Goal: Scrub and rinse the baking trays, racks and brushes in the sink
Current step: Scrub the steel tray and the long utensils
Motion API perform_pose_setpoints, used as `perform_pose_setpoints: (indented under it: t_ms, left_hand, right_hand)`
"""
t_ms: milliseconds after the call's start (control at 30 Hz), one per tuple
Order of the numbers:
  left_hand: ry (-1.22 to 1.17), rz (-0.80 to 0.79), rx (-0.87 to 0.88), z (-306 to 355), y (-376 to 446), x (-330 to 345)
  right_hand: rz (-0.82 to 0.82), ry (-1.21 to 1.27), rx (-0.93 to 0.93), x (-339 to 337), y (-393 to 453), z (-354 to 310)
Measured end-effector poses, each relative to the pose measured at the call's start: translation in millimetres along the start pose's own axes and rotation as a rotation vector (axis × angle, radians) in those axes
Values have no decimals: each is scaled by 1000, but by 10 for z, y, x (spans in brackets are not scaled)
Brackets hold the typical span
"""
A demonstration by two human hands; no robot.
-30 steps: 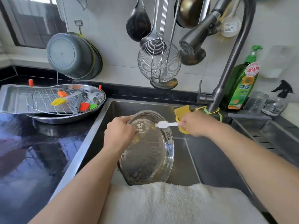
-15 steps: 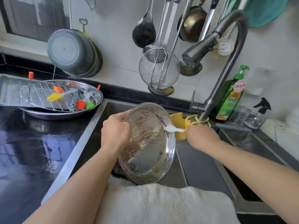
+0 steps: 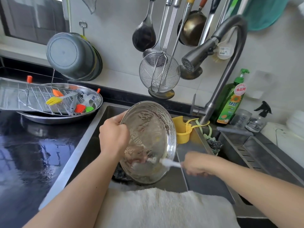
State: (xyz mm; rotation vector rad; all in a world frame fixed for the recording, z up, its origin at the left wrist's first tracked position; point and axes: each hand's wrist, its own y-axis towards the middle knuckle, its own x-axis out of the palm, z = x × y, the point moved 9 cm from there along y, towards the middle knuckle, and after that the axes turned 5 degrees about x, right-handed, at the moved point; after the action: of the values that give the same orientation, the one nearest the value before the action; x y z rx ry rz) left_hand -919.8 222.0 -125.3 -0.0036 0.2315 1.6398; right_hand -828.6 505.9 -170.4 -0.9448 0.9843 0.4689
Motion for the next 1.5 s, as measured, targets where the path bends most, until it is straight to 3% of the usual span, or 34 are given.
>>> perform_pose_setpoints:
  t_ms: [100,133,233,267,433,467,567,600,767,867,967,1067,1200,1400,1500]
  left_hand:
    - [-36,10,11,29,14,-9]
    - [-28,6,19,47,14,7]
    - [-4,-45,31,46,-11,112]
    - [18,-70,33,42,-27,148]
    - [9,-51,-2,-56,30,119]
    - [-11,-39,-6,-58,39,95]
    - [41,-46,20,-36,32,91]
    - [70,-58,26,-22,9,103]
    - [28,-69,-54,-127,51,110]
    - [7,-62,-60,-128,51,114]
    - [-21,-60,-85,-174,46,116]
    - [-171,-61,-176,-287,93,99]
    - [-247,-183,-184,-243,11,274]
    - [-314,-192,-186,-294,44,253]
    - [-470,-206,-270,-364,24,292]
  right_hand:
    - [414,24,28,-538,55,143]
    - [432,25,42,-577,58,180]
    - [230,-92,19,-293,9,-5]
    - [254,-131,3,-318,-4,-60]
    - [773,-189,-25,-1187,-111,-88]
    - [748,-229,-23,-1157,-104,-107]
    - [409,-330,30,-705,20,-148]
    - [363,-323,44,-642,34,-160]
    - [748,-241,-62,-1131,-100,-369]
    - [561,-226,42,-959,-2,-224]
    - [390,-11,78,-733,130,-139]
    - [315,380,26,-685,244,-205]
    - [135,743,-16,-638,135,-559]
    - [18,470,-372,-655,-399,-1212]
    - [36,485,-369,-746,-376,-1138]
